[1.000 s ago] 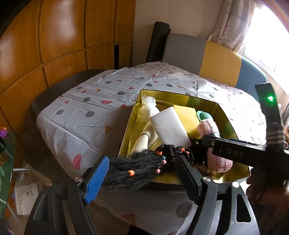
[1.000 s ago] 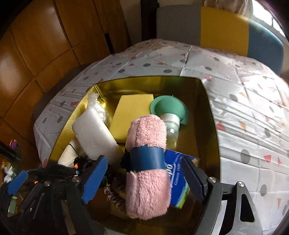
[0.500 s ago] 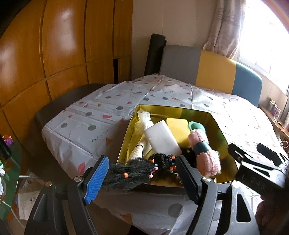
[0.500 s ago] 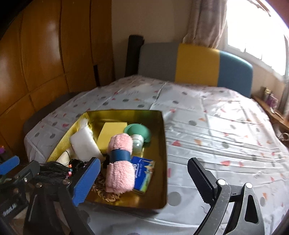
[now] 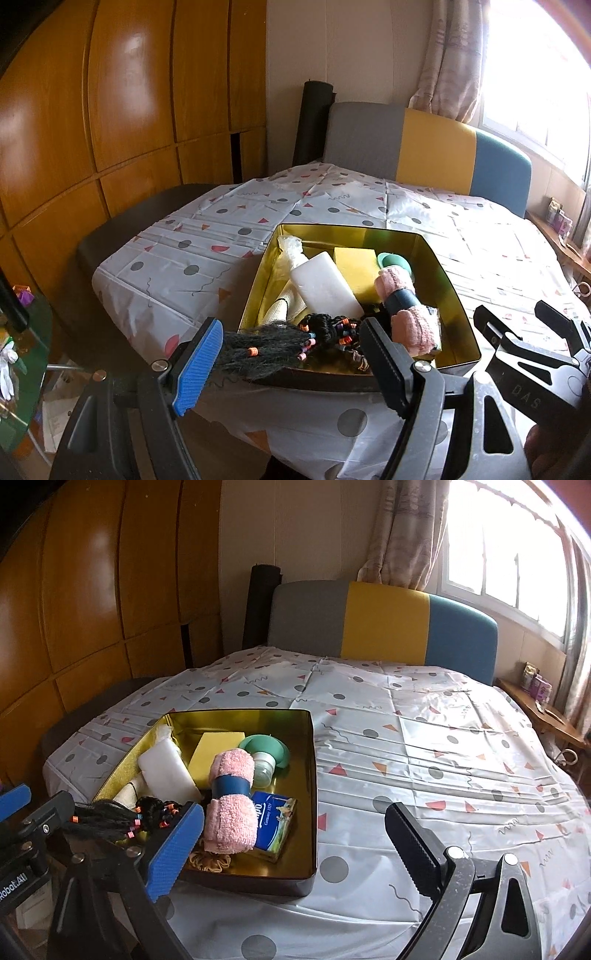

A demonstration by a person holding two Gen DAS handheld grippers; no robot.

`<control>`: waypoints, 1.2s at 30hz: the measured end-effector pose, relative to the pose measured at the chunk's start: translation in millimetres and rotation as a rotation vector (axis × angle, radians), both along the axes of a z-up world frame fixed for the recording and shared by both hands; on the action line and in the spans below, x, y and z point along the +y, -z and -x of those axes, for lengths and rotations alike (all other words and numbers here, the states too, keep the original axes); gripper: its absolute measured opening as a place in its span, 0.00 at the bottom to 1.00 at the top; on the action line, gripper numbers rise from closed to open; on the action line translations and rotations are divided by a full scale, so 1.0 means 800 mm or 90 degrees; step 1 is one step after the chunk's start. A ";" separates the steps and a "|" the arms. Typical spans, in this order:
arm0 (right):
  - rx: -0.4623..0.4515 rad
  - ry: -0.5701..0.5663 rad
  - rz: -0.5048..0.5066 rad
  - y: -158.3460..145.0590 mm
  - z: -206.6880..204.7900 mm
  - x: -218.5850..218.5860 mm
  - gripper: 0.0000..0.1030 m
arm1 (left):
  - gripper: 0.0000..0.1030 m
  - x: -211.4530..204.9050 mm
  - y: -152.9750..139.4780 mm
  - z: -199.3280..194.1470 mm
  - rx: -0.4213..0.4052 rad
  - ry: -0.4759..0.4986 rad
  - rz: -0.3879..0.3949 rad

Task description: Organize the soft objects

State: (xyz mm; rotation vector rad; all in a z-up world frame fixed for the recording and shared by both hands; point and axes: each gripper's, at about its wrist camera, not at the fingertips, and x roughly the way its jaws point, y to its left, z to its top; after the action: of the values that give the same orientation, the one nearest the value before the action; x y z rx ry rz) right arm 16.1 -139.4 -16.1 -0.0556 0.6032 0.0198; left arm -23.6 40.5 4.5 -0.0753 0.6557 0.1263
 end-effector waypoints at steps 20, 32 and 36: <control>-0.002 -0.005 0.003 -0.003 0.001 0.003 0.96 | 0.76 0.005 0.006 -0.002 0.014 -0.005 0.003; 0.000 -0.006 0.004 -0.002 0.002 0.005 0.96 | 0.76 0.007 0.006 -0.002 0.020 -0.008 0.006; 0.000 -0.007 0.005 -0.001 0.003 0.007 0.97 | 0.76 0.009 0.007 -0.001 0.021 -0.009 0.007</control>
State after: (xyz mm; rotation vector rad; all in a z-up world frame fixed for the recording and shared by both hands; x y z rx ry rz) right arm 13.7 -133.5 -15.4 -0.0672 0.6035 0.0277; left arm -22.5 47.3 -1.5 -0.0888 0.6896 0.1380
